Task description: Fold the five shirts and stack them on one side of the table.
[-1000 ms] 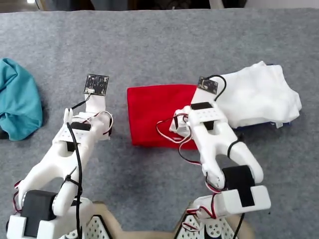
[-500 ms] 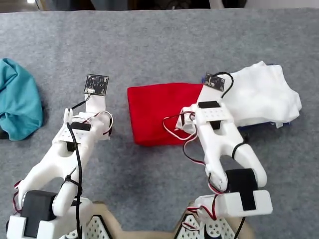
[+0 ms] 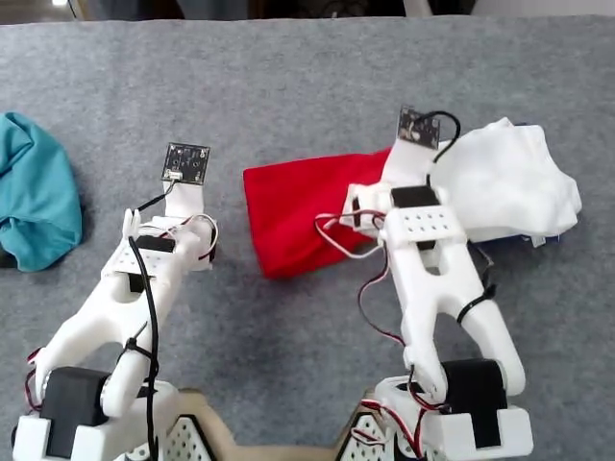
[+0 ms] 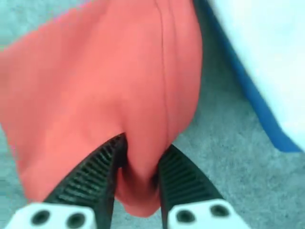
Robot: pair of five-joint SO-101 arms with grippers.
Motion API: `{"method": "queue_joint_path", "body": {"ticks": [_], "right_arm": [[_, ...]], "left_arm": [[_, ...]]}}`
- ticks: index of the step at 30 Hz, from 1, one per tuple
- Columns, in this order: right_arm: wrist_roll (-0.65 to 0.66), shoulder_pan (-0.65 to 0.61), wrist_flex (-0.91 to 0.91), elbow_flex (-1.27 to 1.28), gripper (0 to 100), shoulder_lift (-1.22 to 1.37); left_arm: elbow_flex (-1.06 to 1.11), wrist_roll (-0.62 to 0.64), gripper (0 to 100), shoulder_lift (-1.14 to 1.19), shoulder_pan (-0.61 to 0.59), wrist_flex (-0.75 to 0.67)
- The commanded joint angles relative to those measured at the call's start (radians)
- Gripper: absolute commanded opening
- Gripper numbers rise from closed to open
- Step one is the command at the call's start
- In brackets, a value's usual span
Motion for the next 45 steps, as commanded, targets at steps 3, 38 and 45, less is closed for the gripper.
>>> {"method": "queue_joint_path", "body": {"ticks": [3,38,45], "right_arm": [[0.123,0.009,0.068,-0.182,1.5,-0.030],[0.733,0.707,0.140,-0.650,1.8,0.249],[0.732,0.720,0.175,-0.684,33.4,0.266]], "left_arm": [[-0.010,-0.002,3,-0.009,-0.008,-0.015],[-0.010,-0.002,3,-0.009,-0.008,-0.014],[-0.010,-0.002,3,-0.009,-0.008,-0.014]]}}
